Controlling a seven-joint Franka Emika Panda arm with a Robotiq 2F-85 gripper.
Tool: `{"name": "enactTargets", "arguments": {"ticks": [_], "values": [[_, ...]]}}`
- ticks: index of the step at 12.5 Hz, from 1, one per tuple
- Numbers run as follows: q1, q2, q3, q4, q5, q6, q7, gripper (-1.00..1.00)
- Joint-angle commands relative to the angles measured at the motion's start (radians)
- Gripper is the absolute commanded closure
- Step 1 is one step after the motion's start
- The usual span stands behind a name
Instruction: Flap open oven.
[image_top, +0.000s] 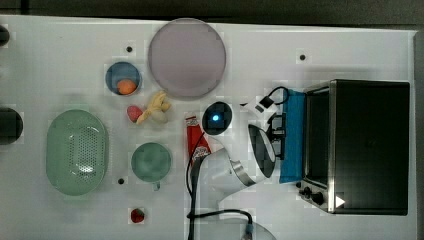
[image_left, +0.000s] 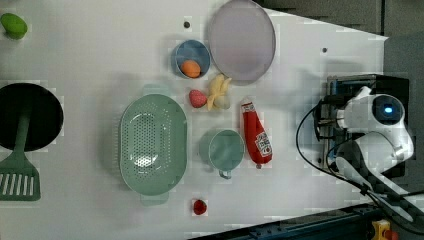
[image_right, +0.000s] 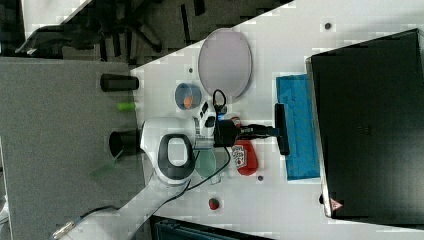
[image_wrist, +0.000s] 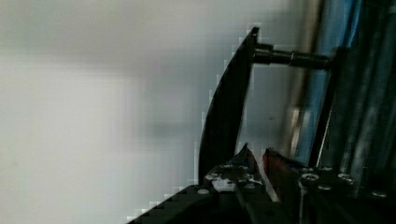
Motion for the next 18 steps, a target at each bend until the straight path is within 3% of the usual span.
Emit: {"name": "enactTargets", "arguments": {"ticks": [1, 5, 13, 18], "values": [[0.024, 0.047, 0.011, 0.014, -0.005, -0.004, 0.133, 0.65], [0.070, 0.161, 0.016, 0.050, -0.107, 0.000, 0.321, 0.65], [0.109, 0.219, 0.030, 0.110, -0.095, 0.022, 0.350, 0.65], [0.104, 0.046, 0.036, 0.118, 0.289, 0.035, 0.359, 0.65]]}}
